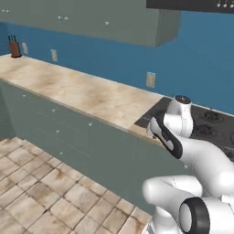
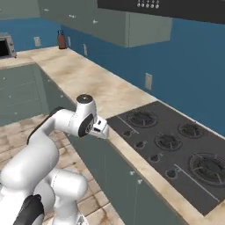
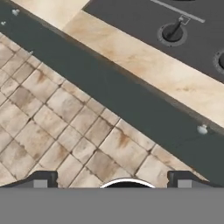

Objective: Four empty soda cans are scattered around the kitchen. Gather all the cans and cluster them next to the stove for recycling.

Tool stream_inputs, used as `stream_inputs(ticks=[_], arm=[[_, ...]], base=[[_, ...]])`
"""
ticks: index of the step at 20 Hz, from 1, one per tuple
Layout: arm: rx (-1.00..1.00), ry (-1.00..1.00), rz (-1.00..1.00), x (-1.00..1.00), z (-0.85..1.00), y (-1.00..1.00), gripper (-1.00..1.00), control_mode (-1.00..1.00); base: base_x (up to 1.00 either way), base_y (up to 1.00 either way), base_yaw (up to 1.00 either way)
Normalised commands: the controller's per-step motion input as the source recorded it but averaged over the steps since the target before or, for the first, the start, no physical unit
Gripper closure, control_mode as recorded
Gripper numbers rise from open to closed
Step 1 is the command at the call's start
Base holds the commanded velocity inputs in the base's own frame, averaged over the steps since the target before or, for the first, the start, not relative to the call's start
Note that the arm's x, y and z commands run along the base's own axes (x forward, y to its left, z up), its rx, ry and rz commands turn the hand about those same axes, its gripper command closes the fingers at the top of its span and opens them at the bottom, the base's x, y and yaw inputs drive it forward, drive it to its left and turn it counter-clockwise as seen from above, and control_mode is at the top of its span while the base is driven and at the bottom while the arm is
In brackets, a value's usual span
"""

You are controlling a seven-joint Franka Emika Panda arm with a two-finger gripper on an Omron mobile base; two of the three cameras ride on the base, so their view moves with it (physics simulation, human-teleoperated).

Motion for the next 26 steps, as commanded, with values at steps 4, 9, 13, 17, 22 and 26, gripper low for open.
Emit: stream_inputs(ticks=[4,9,13,17,22,26], arm=[[0.00,0.00,0.00,0.00,0.00,0.00,-1.00,1.00],[0.00,0.00,0.00,0.00,0.00,0.00,-1.00,1.00],[0.00,0.00,0.00,0.00,0.00,0.00,-1.00,1.00],[0.00,0.00,0.00,0.00,0.00,0.00,-1.00,1.00],[0.00,0.00,0.00,0.00,0.00,0.00,-1.00,1.00],[0.00,0.00,0.00,0.00,0.00,0.00,-1.00,1.00]], base=[[0.22,0.28,0.56],[0.34,0.31,0.43],[0.47,0.28,0.33],[0.59,0.30,0.19],[0.68,0.28,0.10],[0.70,0.31,0.06]])
